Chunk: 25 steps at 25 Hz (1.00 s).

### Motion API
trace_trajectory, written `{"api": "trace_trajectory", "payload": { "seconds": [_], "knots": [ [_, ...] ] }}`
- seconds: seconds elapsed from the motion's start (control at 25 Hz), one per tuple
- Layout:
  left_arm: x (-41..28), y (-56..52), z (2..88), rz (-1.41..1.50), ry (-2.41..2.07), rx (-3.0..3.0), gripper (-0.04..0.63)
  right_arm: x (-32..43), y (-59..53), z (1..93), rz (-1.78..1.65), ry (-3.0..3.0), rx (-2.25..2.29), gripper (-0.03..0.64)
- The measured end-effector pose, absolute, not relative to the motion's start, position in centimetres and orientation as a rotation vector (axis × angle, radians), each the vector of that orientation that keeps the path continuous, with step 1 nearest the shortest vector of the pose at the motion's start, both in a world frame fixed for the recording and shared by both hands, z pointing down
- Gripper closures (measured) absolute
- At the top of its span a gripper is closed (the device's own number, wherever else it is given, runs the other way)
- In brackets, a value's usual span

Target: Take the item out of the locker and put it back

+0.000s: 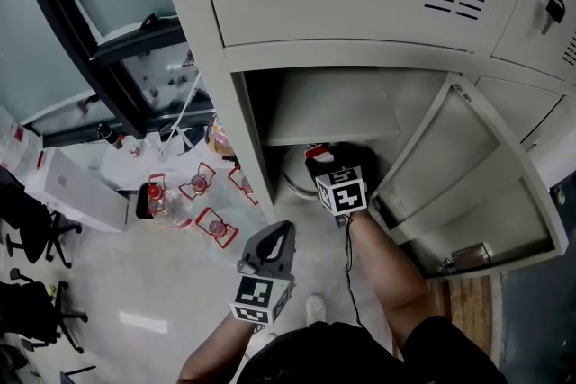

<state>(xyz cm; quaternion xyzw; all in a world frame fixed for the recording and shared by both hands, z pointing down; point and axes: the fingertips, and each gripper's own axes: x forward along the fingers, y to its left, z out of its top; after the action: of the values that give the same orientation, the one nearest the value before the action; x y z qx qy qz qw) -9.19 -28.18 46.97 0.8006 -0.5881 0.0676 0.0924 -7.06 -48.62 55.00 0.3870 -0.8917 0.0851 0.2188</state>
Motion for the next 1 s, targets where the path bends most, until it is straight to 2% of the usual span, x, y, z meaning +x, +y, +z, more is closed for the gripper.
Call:
{"api": "trace_trajectory", "payload": {
  "seconds": [0.84,1.0],
  "knots": [
    [-10.1,-26.5,47.3,0.183,-1.761,2.352,0.583,-8.0,-48.4,56.9,0.128,-2.315,1.027,0.342],
    [-10.5,-25.9,47.3,0.188,-1.755,2.345,0.583,-8.3,-47.9,56.7,0.102,-2.325,1.018,0.310]
  ]
}}
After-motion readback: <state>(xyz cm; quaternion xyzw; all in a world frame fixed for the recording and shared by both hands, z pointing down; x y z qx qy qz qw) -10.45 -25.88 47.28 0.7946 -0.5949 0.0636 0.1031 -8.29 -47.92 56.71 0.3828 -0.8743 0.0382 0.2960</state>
